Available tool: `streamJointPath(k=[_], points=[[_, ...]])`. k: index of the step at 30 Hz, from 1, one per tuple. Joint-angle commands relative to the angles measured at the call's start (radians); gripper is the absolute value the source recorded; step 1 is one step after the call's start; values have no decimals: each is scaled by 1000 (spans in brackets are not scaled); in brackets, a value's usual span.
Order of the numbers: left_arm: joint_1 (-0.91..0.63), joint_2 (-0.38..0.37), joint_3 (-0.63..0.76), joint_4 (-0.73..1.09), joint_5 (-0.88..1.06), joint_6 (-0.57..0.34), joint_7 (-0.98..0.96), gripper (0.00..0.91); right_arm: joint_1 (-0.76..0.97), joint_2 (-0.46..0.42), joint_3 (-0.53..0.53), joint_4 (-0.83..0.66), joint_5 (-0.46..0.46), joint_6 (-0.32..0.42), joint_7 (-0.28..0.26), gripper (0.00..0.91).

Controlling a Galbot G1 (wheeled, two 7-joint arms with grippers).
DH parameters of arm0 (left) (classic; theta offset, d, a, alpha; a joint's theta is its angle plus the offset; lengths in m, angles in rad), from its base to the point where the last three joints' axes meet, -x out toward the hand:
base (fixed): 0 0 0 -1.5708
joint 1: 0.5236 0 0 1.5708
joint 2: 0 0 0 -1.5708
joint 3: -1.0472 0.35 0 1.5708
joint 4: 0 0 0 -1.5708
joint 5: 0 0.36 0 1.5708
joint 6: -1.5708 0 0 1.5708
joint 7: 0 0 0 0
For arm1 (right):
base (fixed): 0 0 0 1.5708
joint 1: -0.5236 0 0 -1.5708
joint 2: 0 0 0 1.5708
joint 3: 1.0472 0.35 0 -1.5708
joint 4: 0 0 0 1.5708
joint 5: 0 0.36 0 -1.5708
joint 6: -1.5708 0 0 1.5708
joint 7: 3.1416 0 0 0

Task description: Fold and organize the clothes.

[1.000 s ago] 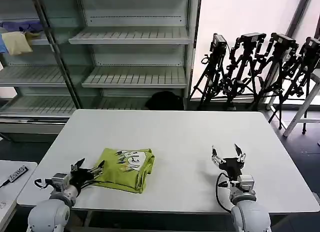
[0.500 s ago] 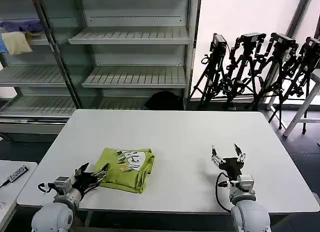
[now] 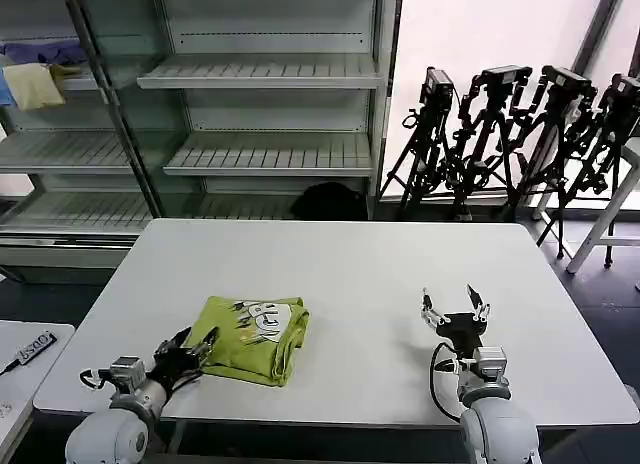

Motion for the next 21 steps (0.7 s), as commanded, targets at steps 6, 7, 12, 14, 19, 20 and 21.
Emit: streamJointPath(k=[6, 7, 12, 14, 19, 20, 21], points=[[-10, -13, -1, 23, -127, -6, 32, 10, 0, 0, 3, 6, -1, 0, 3, 907], [-11, -14, -2, 25, -136, -19, 32, 0, 0, 0, 3, 7, -1, 0, 3, 907], [-4, -14, -13, 24, -110, -125, 15, 0, -2, -1, 4, 11, -1, -1, 4, 907], [1, -11, -31, 15, -62, -156, 21, 0, -2, -2, 5, 11, -1, 0, 4, 907], [-5, 19, -106, 6, 23, -221, 35, 0, -1, -4, 6, 9, 2, 1, 4, 907], [-12, 35, -133, 11, 37, -234, 34, 0, -1, -5, 6, 8, 2, 1, 4, 907], [-20, 44, -155, 21, 50, -244, 34, 0, -1, -5, 7, 7, 4, 2, 4, 907]])
